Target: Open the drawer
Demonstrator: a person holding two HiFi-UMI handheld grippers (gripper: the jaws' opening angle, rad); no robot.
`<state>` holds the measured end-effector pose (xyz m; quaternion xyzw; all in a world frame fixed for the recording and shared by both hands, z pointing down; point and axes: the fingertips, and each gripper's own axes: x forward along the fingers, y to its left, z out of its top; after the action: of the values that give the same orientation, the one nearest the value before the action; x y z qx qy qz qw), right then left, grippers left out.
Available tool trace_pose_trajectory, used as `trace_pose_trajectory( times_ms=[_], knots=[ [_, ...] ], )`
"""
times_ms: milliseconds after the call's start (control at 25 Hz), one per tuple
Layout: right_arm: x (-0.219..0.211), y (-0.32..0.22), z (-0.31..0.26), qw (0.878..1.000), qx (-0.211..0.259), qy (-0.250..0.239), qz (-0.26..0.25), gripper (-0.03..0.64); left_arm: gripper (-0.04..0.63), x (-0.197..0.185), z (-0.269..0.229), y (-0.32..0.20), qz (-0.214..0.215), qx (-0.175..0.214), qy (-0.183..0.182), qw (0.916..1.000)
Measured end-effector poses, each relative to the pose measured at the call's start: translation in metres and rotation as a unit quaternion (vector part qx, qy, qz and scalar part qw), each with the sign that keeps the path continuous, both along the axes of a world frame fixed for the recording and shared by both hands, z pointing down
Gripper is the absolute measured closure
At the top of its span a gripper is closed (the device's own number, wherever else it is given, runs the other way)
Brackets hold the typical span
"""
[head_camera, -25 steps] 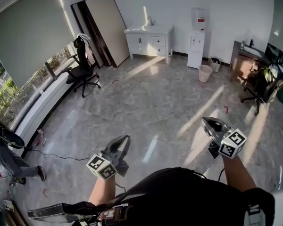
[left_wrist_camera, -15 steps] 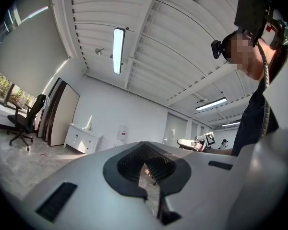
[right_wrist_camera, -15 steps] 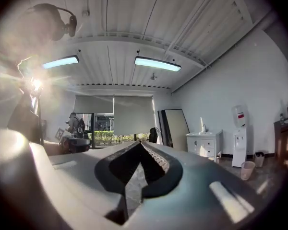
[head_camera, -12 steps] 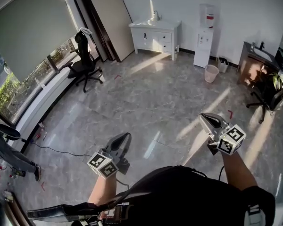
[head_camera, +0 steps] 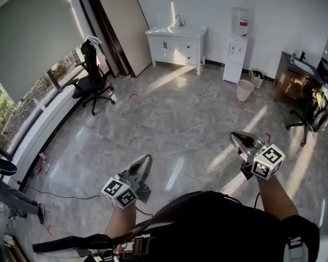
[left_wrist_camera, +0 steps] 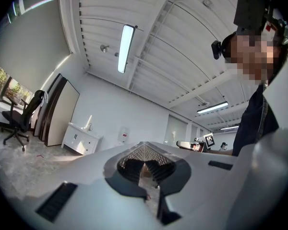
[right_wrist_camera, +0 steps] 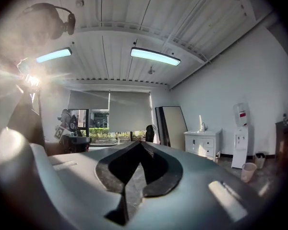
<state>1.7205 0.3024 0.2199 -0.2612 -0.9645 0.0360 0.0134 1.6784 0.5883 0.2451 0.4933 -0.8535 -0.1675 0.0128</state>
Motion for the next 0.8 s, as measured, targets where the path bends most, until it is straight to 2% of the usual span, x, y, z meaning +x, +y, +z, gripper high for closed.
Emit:
trace_pose_trajectory(
  times_ms=[400, 800],
  knots=[
    [-0.134, 0.073, -0.024, 0.999, -0.013, -0.015, 0.034, 0.615, 0.604, -0.148, -0.020, 0.075, 0.026, -0.007, -0.017, 0.9995],
    [-0.225, 0.107, -0.012, 0.999, -0.023, 0.000, 0.026, 0.615, 0.604, -0.234, -0.017, 0.108, 0.019, -0.009, -0.012, 0.9997]
  ],
)
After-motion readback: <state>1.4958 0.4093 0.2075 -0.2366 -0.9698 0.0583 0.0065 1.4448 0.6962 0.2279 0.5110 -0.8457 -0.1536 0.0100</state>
